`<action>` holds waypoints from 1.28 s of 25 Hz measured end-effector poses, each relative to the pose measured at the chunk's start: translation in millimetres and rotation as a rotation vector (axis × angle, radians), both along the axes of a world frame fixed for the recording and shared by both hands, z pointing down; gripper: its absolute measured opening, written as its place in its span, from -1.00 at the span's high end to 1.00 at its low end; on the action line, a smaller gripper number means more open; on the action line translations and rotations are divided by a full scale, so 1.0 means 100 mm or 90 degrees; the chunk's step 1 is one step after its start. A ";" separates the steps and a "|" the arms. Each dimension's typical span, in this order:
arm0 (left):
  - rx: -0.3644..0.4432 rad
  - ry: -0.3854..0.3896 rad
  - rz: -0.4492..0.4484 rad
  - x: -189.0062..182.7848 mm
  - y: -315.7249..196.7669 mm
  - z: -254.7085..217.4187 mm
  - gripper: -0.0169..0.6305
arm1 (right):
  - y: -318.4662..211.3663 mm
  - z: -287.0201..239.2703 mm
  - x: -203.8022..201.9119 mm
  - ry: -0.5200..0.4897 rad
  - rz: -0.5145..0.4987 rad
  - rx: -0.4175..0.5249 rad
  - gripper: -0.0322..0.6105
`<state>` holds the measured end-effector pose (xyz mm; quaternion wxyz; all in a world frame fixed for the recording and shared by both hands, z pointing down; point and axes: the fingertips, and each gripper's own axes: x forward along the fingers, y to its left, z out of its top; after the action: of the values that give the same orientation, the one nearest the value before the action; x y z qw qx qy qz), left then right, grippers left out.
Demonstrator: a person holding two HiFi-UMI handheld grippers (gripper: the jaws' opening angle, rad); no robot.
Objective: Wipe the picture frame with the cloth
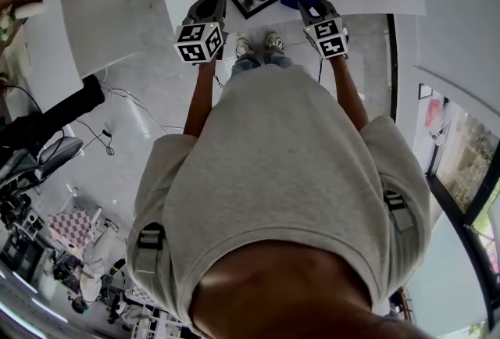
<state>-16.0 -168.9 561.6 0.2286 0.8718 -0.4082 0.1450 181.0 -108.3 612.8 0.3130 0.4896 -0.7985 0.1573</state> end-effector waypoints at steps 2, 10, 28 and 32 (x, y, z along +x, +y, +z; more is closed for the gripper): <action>0.007 0.001 0.003 0.03 -0.02 -0.04 0.90 | -0.01 -0.07 -0.01 -0.012 0.009 0.011 0.73; 0.044 0.007 0.004 0.06 -0.12 -0.26 0.90 | -0.24 -0.46 -0.01 -0.074 0.052 0.077 0.73; 0.140 0.015 -0.059 -0.37 -0.47 -0.89 0.90 | -0.89 -1.49 -0.37 -0.167 0.038 0.225 0.73; 0.156 0.020 -0.072 -0.43 -0.57 -1.01 0.90 | -0.98 -1.61 -0.34 -0.172 0.044 0.241 0.73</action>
<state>-58.9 -226.3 460.2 0.1345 0.8710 -0.4677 0.0675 147.2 -206.6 451.4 0.1003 0.5408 -0.8314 0.0798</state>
